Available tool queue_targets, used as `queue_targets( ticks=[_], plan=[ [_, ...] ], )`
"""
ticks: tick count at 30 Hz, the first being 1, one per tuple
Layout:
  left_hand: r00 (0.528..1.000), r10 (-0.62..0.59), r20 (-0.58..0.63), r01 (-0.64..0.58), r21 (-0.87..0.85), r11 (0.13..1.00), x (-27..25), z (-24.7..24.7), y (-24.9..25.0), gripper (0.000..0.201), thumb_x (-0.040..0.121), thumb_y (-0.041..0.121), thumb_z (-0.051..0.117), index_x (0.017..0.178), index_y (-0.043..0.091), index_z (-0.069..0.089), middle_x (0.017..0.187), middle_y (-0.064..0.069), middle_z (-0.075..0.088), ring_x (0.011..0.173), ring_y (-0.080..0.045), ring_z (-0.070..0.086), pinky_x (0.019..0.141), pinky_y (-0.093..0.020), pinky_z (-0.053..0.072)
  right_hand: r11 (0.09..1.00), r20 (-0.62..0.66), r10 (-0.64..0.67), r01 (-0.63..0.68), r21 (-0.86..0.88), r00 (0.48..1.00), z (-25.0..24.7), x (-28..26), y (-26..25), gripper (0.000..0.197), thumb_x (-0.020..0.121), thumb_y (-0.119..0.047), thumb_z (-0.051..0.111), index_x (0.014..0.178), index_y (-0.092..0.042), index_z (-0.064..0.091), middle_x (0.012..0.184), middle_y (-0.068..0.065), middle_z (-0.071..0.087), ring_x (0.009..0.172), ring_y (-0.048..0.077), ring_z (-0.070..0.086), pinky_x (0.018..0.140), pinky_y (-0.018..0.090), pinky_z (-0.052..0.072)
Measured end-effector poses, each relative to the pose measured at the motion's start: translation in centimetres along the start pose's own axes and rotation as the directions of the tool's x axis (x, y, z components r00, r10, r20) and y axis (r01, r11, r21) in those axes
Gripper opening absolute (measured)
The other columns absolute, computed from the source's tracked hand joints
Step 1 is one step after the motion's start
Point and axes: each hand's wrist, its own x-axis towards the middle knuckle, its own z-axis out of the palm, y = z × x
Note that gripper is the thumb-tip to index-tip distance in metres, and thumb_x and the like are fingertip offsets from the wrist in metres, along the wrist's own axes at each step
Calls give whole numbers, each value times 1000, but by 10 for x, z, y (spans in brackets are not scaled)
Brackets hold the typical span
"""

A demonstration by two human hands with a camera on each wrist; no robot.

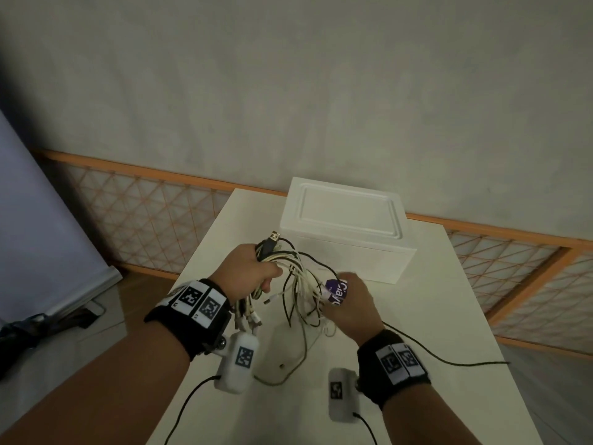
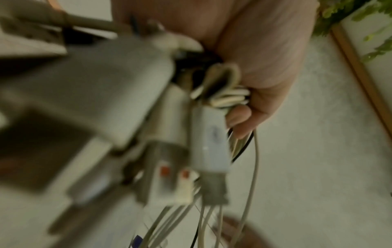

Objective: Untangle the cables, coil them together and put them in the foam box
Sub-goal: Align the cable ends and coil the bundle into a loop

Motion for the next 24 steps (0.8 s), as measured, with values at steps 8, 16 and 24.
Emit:
queue_targets(
  ticks=[8, 16, 24],
  plan=[
    [984, 158, 84, -134, -241, 961, -15, 23, 37, 21, 76, 8, 65, 58, 5, 56, 49, -11, 50, 52, -23, 54, 58, -31, 47, 969, -83, -246, 247, 7, 966, 1, -1, -49, 30, 79, -13, 61, 108, -21, 53, 85, -3, 66, 82, 21, 64, 76, 37, 52],
    [986, 154, -68, -169, -446, 879, -7, -10, 41, 17, 71, 9, 59, 57, 8, 49, 44, -4, 43, 47, -23, 50, 56, -31, 45, 807, 37, 202, -144, -573, 979, 21, -46, 106, 33, 81, -22, 48, 113, -30, 52, 115, -6, 60, 108, 20, 55, 88, 32, 44],
    [995, 97, -29, -100, -442, 891, -1, 13, 32, 28, 85, -3, 55, 60, 5, 48, 43, -4, 42, 47, -22, 50, 60, -32, 43, 971, 157, 158, -124, -204, 975, -26, -20, 49, 120, 65, -29, 84, 152, -19, 3, 151, 7, 26, 138, 28, 25, 112, 40, 25]
  ],
)
